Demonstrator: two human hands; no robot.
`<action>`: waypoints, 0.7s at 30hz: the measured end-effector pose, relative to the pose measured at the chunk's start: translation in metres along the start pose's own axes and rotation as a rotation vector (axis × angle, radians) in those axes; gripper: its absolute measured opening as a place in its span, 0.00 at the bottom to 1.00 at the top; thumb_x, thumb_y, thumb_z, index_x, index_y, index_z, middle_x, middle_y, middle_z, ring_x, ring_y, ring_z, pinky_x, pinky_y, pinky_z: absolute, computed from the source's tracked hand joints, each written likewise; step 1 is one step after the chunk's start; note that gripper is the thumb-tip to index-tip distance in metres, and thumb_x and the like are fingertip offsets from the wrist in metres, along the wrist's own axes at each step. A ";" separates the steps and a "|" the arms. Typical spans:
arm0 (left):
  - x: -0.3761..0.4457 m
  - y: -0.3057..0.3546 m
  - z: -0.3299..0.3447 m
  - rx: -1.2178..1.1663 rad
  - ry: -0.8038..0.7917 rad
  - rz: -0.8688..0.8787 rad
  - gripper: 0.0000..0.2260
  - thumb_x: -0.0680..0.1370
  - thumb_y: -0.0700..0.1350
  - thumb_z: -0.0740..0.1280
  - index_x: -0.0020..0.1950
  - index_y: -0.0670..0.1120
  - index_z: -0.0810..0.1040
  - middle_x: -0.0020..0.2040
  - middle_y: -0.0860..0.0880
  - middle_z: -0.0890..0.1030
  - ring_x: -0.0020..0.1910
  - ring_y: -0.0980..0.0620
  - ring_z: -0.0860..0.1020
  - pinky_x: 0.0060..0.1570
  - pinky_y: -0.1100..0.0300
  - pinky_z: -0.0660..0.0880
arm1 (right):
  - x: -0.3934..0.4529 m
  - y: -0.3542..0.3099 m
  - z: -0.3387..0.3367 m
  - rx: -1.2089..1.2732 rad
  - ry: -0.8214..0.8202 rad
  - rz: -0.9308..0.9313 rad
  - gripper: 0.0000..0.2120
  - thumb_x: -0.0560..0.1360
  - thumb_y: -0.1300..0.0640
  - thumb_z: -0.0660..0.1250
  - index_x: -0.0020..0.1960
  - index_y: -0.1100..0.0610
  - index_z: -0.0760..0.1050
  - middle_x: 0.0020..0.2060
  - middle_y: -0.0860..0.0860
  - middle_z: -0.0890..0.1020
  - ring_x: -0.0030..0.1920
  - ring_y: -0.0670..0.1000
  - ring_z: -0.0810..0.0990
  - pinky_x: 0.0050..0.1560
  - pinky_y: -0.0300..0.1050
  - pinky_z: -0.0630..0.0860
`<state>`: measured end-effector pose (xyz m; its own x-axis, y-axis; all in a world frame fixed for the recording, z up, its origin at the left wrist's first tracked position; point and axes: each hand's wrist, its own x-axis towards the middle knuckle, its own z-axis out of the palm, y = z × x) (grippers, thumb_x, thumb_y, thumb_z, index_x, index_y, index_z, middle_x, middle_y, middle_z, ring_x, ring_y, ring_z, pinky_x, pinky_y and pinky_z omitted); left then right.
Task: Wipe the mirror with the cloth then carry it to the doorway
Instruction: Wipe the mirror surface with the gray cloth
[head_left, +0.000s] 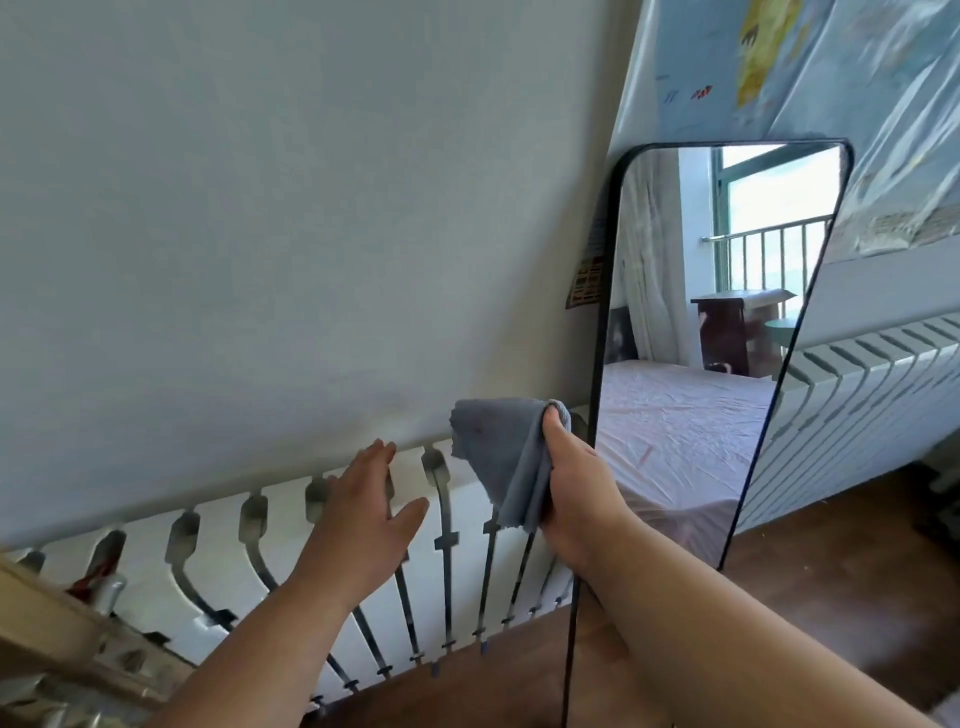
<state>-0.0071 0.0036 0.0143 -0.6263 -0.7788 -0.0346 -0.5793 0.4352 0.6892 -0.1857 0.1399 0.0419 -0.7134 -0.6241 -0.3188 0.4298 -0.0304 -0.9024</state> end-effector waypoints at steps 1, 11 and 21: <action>0.000 0.007 -0.001 -0.038 0.014 0.011 0.32 0.84 0.55 0.69 0.87 0.56 0.60 0.88 0.54 0.63 0.87 0.47 0.61 0.84 0.45 0.60 | -0.011 -0.009 -0.007 0.120 0.013 0.012 0.23 0.80 0.37 0.70 0.61 0.56 0.83 0.55 0.57 0.89 0.55 0.60 0.88 0.61 0.63 0.83; 0.029 0.126 0.019 -0.326 0.099 0.269 0.24 0.84 0.55 0.69 0.81 0.59 0.69 0.75 0.64 0.71 0.77 0.56 0.70 0.79 0.47 0.71 | -0.050 -0.090 -0.095 0.518 0.153 -0.013 0.31 0.82 0.34 0.62 0.73 0.56 0.76 0.66 0.60 0.85 0.68 0.64 0.83 0.76 0.69 0.70; 0.078 0.225 0.032 0.719 0.357 1.215 0.25 0.86 0.51 0.64 0.80 0.41 0.75 0.83 0.39 0.73 0.84 0.40 0.69 0.82 0.36 0.67 | -0.031 -0.143 -0.148 0.573 0.345 -0.146 0.23 0.79 0.39 0.72 0.64 0.55 0.80 0.58 0.53 0.89 0.62 0.54 0.85 0.73 0.60 0.75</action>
<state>-0.2026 0.0555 0.1433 -0.8120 0.2054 0.5464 0.0047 0.9383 -0.3457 -0.3073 0.2794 0.1380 -0.8809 -0.3008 -0.3654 0.4733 -0.5633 -0.6773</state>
